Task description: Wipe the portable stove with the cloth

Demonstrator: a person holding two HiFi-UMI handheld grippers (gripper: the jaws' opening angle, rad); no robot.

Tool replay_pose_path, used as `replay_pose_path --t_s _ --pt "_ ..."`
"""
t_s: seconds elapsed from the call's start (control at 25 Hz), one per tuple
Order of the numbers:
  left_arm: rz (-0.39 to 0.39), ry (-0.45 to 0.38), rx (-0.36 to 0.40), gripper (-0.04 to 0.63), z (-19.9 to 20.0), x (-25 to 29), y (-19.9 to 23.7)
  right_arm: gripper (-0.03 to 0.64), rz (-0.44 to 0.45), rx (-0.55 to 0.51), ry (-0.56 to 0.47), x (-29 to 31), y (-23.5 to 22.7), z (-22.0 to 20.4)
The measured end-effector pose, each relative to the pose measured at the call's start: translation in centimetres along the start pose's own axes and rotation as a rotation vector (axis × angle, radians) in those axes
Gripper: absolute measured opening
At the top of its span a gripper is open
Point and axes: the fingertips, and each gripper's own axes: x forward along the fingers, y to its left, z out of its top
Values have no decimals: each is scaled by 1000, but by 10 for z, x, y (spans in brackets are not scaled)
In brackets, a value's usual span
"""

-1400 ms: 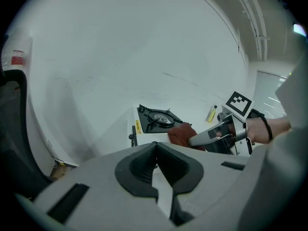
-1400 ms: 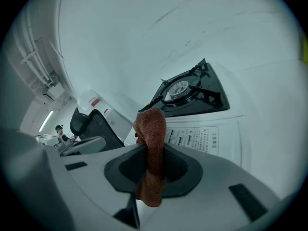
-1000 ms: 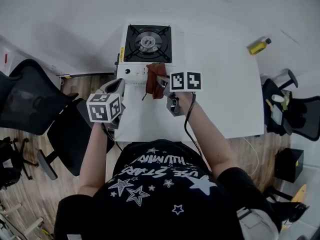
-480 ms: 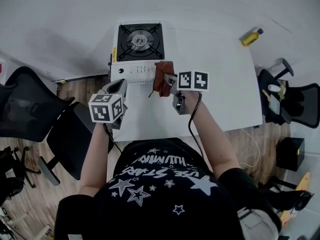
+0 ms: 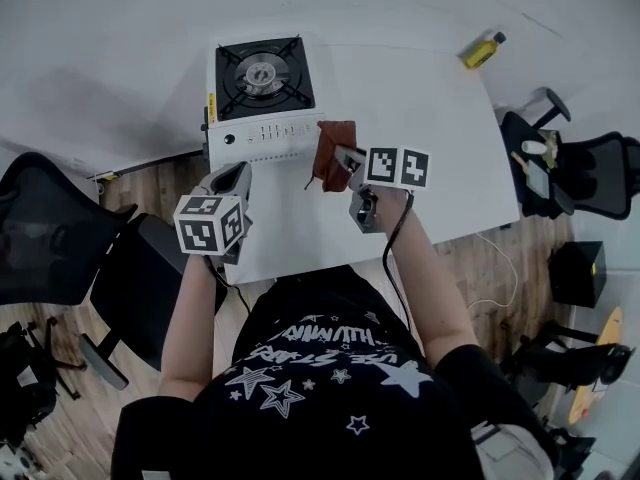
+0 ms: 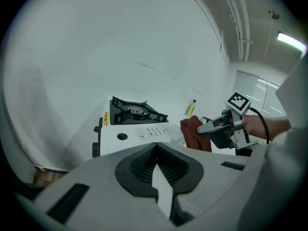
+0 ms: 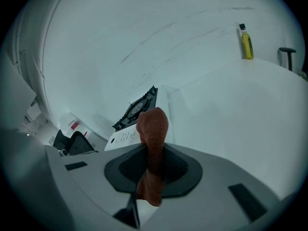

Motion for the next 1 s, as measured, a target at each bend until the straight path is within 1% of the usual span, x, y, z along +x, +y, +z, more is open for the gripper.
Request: replay_pose_path --t_s 0.16,0.36,0.52,0.68,1.0 --pt "-9 9 -20 8 -6 0 1 66 15 -7 -24 -6 8 -2" --pt "0 8 -9 8 -7 -6 -8 66 42 -31 -20 -5 16 -3" --pt "22 -2 -22 8 -10 -12 -18 66 74 -42 -17 -5 21 -3" --pt "54 -2 -36 8 -18 -20 -30 66 104 -50 1 -16 22 -13" --pt "108 -40 -35 8 -11 -31 -48 64 150 -125 20 -38 25 -21"
